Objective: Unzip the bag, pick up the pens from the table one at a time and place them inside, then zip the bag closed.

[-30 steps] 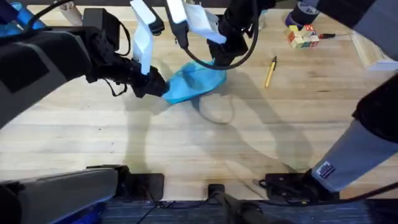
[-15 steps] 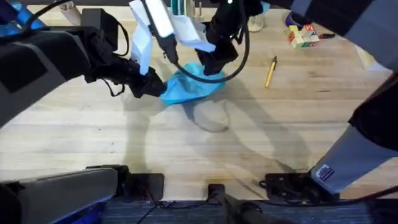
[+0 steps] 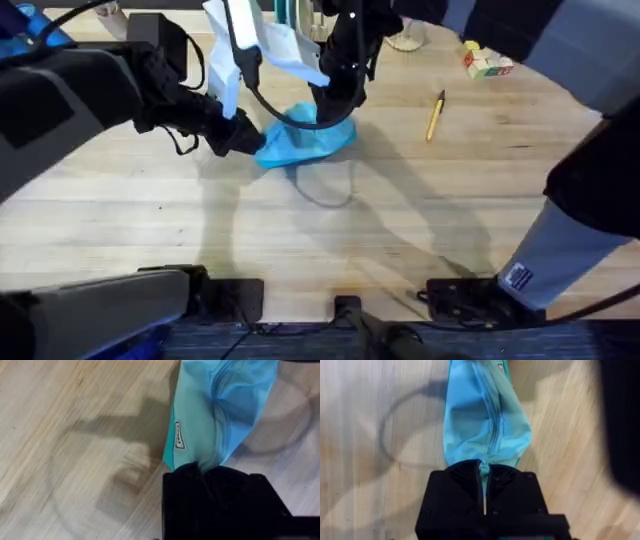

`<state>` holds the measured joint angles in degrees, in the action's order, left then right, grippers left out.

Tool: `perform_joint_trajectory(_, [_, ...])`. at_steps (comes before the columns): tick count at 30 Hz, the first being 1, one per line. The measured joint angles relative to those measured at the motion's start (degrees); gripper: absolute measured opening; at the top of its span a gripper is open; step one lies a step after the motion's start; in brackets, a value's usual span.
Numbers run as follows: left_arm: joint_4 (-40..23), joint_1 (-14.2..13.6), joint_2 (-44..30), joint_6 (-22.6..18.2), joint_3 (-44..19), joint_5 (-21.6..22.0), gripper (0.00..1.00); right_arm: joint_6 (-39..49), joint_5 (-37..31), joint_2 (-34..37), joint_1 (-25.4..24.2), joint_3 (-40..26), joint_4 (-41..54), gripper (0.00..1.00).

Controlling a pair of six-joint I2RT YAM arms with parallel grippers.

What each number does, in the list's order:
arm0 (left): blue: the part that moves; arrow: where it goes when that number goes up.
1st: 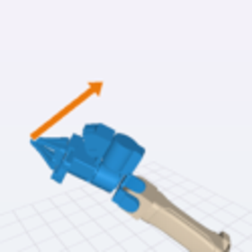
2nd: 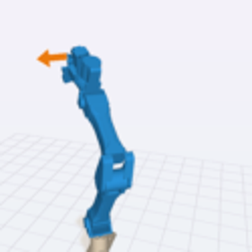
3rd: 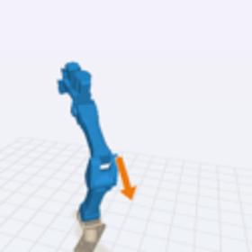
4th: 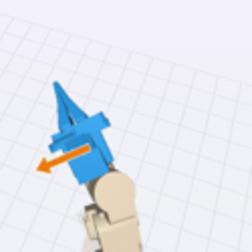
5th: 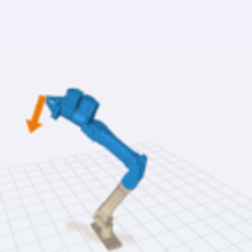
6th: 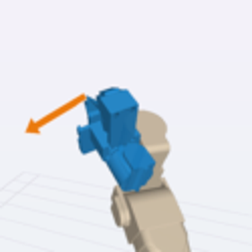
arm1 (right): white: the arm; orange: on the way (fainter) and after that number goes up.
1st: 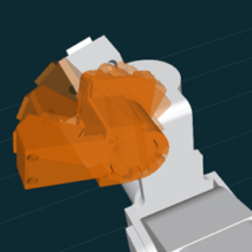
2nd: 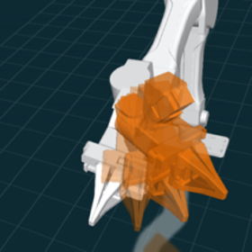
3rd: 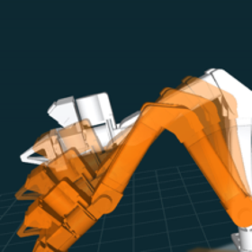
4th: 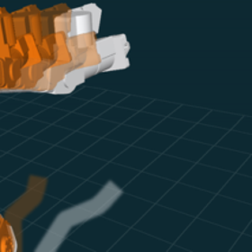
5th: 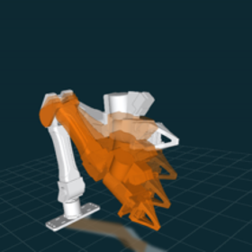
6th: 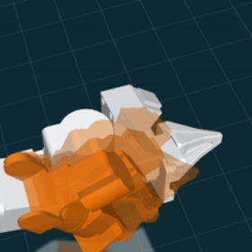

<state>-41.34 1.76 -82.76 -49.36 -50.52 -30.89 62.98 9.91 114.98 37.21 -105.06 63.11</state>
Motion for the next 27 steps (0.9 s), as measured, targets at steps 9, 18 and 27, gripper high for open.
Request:
perform_joint_trajectory(9, [0.1, 0.1, 0.0, 3.1, 0.0, -0.1, 0.042, -4.3, 1.8, 0.0, -1.5, 0.0, 0.0, 0.035])
perform_joint_trajectory(18, [0.2, 0.0, 0.0, -0.9, 0.0, -0.8, 0.042, -9.5, 4.0, -0.2, -4.8, 0.0, -1.8, 0.034])
perform_joint_trajectory(27, [0.2, -0.4, 0.0, -1.3, 0.0, -1.8, 0.042, -10.7, 6.6, -3.1, -9.7, 0.0, -2.2, 0.062])
